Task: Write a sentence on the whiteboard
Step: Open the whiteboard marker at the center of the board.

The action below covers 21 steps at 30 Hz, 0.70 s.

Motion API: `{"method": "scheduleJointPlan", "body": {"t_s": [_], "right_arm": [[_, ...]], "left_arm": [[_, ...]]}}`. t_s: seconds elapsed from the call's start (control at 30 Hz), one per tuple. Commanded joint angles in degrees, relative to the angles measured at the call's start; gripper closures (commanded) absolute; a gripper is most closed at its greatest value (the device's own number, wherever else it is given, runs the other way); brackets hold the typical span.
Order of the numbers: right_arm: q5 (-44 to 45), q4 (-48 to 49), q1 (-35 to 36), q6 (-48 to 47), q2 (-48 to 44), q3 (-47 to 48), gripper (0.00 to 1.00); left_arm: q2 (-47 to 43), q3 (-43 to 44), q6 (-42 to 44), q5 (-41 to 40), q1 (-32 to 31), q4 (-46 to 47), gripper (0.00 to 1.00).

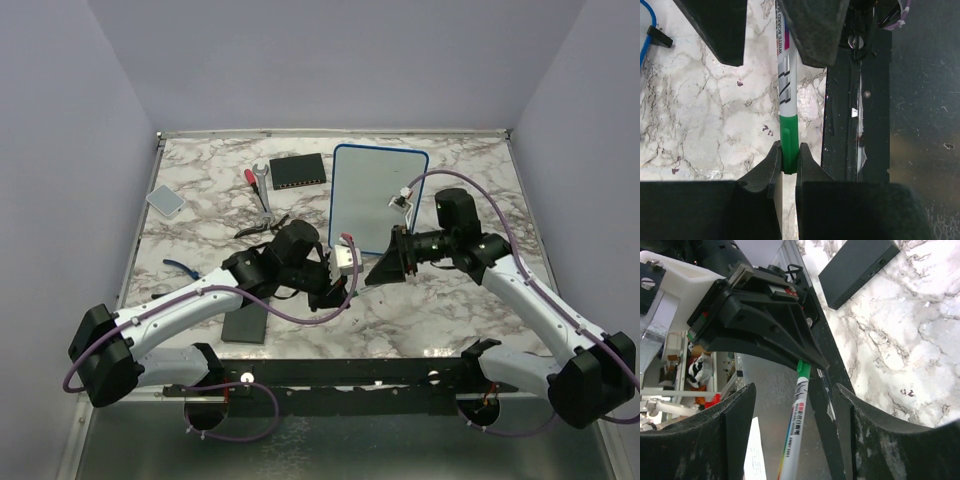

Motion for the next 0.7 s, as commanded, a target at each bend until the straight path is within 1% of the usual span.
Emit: {"method": "scheduleJointPlan", "body": {"t_s": [0.0,0.2,0.47,0.67], "right_arm": [[-1.0,-1.7,1.3,-0.8,-0.7,-0.5,0.38],[-0.1,-3.4,1.8,-1.5,-1.4,-1.0,0.45],[2.1,-8.5,2.3,-5.3,-0.4,1.0,0.52],[2.0,-8.6,2.7,-6.2,1.1,1.6,0.62]], "left_arm": [[0.7,1.2,-0.4,0.1,0.7,-0.1,1.0],[1.5,1.2,-1.7,-1.4,1.9,-0.1,1.0],[2.2,1.1,-2.1,-0.7,2.3,-0.1,1.0],[2.2,0.8,-2.0,0.5,2.2,-0.1,1.0]]}}
